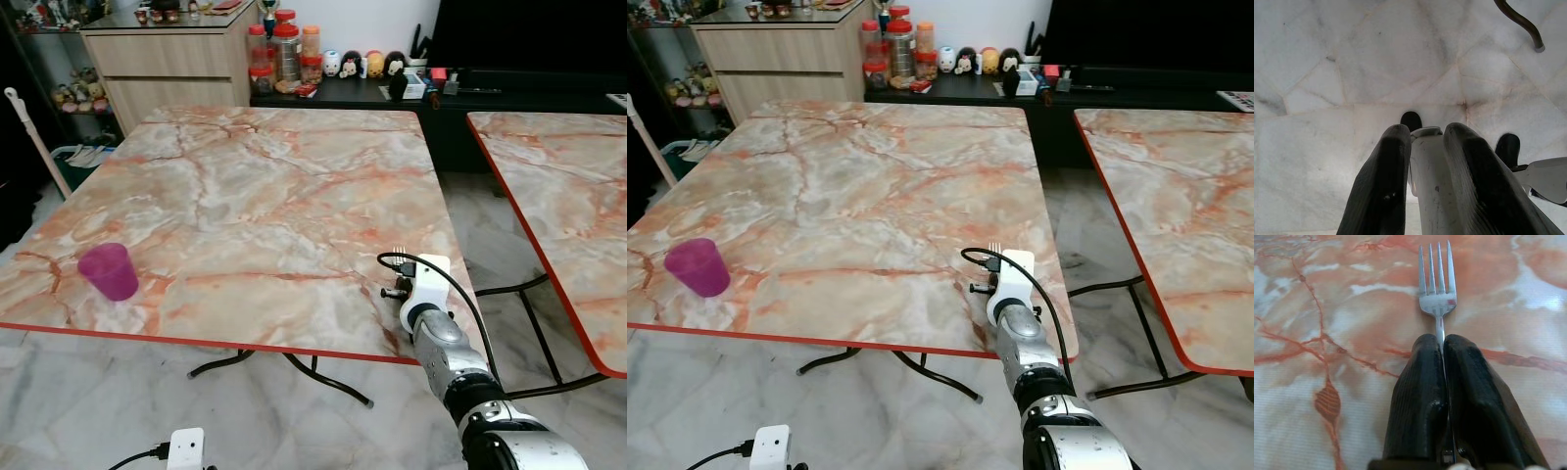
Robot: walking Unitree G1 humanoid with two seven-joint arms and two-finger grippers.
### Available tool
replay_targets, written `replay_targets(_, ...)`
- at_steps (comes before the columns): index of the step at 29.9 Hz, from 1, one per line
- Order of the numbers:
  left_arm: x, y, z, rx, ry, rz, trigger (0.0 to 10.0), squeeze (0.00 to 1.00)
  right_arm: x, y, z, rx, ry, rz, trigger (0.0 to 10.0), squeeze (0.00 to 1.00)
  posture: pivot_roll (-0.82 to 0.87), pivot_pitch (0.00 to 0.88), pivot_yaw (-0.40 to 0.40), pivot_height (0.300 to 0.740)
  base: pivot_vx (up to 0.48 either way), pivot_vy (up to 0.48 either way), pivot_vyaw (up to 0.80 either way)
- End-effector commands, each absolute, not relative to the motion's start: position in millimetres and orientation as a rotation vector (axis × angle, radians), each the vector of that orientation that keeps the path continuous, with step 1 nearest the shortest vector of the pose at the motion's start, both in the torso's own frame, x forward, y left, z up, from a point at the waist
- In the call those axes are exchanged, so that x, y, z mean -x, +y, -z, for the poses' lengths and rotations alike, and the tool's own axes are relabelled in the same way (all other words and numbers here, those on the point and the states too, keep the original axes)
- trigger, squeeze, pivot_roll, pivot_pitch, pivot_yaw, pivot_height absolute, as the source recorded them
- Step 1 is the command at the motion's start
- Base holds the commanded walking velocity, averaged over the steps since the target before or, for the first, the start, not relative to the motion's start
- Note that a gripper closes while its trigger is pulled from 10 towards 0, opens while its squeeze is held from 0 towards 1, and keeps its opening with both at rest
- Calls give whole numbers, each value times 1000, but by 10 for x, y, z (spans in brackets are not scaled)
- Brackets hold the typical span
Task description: Setting the table
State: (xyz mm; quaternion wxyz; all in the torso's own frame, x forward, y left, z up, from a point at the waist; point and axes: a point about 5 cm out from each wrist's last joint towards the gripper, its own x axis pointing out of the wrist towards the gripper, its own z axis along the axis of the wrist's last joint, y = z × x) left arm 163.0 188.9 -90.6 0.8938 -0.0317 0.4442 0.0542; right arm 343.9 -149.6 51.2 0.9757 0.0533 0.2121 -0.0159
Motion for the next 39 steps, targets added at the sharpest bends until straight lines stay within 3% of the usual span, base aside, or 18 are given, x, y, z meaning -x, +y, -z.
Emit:
replay_targets(1,-1611,1898,917,77,939,-122,10000,0,-3484,-1485,-589,-108,405,24,0,0,-21,0,-1,732,0,0,0)
replay_targets(4,-1636,1916,905,73,931,-129,10000,0,-3533,-1414,-698,-107,335,-17,0,0,-25,0,8,732,0,0,0)
replay_targets(5,-1650,1925,897,69,925,-132,10000,0,-3568,-1377,-789,-53,278,-39,3569,0,-29,0,10,732,0,0,0)
replay_targets(6,-1660,1927,892,66,921,-133,10000,0,-3588,-1356,-842,-10,244,-50,10000,0,-32,0,12,732,0,0,0)
replay_targets(10,-1682,1939,877,56,904,-140,10000,0,-3637,-1211,-1125,102,43,-122,10000,0,-34,0,17,732,0,0,0)
replay_targets(14,-1669,1950,880,46,904,-142,10000,0,-3603,-1105,-1251,104,-72,-175,10000,0,-32,0,14,732,0,0,0)
replay_targets(39,-1654,1924,888,34,904,-131,10000,0,-3499,-1103,-1216,120,-131,-200,10000,0,-37,0,3,732,0,-290,0)
